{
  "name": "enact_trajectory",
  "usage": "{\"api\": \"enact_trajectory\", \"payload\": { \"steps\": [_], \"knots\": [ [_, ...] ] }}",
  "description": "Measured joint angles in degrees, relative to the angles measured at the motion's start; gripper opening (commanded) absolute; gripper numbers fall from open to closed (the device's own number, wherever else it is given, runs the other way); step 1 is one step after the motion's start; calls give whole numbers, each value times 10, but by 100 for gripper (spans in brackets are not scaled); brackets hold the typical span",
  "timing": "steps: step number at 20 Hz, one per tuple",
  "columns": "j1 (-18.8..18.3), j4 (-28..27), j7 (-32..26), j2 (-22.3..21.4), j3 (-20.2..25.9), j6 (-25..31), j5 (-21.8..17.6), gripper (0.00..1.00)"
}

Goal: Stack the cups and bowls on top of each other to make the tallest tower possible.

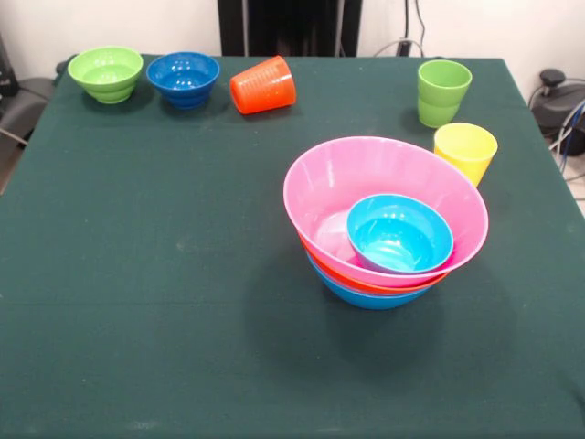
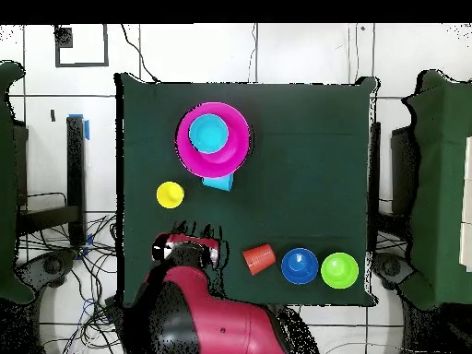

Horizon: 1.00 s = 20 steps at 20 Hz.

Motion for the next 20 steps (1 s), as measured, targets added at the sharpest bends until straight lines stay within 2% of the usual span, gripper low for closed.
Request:
{"api": "enact_trajectory", "payload": {
  "steps": [4,10,15,20],
  "knots": [
    [3,9,0,27,-4,29,0,100],
    [57,12,0,88,-35,15,-18,100],
    [87,14,0,144,-56,-25,-27,100],
    [86,20,6,190,-62,-93,-29,100]
  ]
}}
